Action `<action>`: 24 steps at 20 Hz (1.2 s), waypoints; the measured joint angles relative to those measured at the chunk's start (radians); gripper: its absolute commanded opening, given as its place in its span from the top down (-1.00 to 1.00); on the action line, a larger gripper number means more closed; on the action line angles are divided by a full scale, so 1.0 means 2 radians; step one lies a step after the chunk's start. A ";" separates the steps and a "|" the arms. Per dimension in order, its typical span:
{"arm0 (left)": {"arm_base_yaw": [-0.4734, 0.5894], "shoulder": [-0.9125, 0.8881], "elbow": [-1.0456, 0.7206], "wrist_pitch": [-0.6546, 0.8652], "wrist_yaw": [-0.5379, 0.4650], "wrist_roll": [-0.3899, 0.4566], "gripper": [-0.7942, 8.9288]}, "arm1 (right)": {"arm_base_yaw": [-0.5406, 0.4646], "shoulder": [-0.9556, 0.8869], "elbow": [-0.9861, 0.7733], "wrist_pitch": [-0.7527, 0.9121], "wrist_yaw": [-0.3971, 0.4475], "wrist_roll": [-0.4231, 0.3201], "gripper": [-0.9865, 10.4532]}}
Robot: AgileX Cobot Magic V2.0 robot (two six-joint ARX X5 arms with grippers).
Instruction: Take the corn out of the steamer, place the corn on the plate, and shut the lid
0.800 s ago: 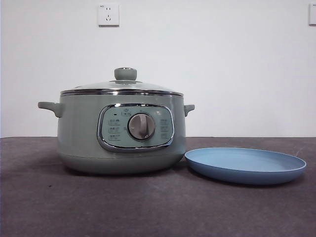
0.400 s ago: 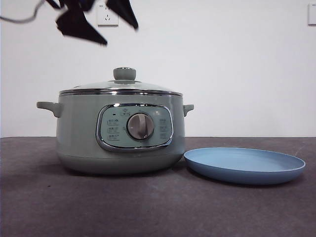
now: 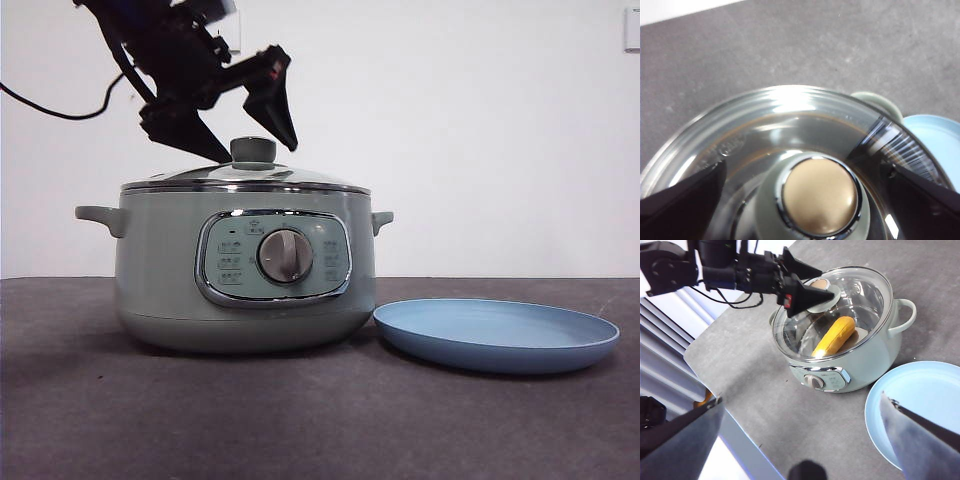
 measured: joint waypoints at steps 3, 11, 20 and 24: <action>-0.007 0.009 0.000 0.002 -0.005 0.003 -0.25 | 0.000 0.000 0.000 0.000 0.022 0.000 -0.17; -0.011 0.008 0.002 0.001 -0.016 0.012 0.85 | 0.000 0.000 0.000 -0.001 0.022 0.000 -0.16; -0.012 0.000 0.002 -0.007 -0.015 0.009 0.85 | 0.000 0.000 0.000 -0.001 0.022 0.000 -0.16; -0.012 -0.046 -0.001 -0.023 -0.016 0.007 0.85 | 0.000 0.000 0.000 -0.001 0.022 0.000 -0.16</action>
